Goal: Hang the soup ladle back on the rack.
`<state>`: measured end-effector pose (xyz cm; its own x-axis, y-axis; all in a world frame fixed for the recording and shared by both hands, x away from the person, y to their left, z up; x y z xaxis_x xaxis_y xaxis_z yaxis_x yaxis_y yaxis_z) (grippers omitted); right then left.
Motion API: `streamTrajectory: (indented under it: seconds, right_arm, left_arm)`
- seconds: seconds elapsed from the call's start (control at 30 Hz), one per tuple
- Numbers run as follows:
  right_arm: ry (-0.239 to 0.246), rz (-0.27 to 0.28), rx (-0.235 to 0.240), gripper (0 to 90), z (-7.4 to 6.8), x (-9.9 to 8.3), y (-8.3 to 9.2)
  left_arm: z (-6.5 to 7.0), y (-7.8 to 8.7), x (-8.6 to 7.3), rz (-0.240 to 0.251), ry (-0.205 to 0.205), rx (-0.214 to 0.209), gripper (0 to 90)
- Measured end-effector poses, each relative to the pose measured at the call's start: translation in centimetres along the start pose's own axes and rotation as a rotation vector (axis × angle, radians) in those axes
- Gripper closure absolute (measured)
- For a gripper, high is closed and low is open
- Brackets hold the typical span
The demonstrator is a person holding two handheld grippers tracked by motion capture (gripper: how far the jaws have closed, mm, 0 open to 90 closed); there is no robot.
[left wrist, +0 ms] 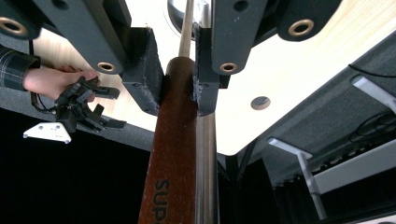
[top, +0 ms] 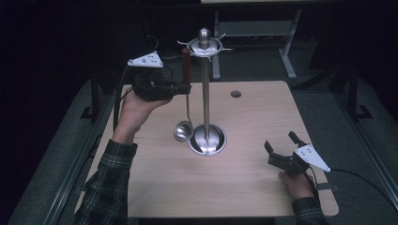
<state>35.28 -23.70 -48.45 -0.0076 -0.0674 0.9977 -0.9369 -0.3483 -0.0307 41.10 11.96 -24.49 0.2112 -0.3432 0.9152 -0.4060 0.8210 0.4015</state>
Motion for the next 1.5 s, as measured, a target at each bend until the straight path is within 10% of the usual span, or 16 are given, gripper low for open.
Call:
streamTrajectory:
  seconds: [0.5, 1.5]
  right_arm:
    - [0.004, -0.003, -0.002, 0.2, 0.0, 0.0, 0.0]
    - [0.004, -0.002, -0.002, 0.2, 0.0, 0.0, 0.0]
  left_arm:
    - [-0.3, 0.8, -0.7, -0.024, -0.01, 0.025, 52.3]
    - [-0.7, 3.6, -8.8, -0.119, 0.02, 0.107, 22.2]
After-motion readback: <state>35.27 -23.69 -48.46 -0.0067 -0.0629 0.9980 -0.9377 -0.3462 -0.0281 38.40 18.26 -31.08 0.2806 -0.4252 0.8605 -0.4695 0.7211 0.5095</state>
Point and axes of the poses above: each handheld gripper's, and its own axes: y roughly backward along the jaws, x roughly out of its top, z roughly to its right, the point moved 6 cm from there along -y, roughly forward along the jaws, and after that the axes turned 2 degrees about z, right-handed, at the moved point
